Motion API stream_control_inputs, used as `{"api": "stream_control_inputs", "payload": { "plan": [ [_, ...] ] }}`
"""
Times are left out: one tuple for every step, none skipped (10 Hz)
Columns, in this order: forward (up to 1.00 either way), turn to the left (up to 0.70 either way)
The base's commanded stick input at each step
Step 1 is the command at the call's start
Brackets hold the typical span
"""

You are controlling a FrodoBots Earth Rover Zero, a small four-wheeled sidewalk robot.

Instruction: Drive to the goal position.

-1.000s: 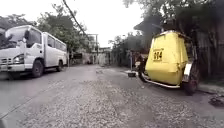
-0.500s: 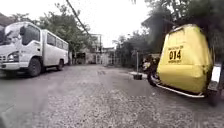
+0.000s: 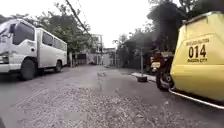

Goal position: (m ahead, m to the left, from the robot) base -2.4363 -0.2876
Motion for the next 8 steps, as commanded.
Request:
{"api": "stream_control_inputs", "payload": {
  "plan": [
    [0.85, 0.0],
    [0.85, 0.0],
    [0.85, 0.0],
    [0.85, 0.0],
    [0.86, 0.0],
    [1.0, 0.0],
    [1.0, 0.0],
    [1.0, 0.0]
  ]
}}
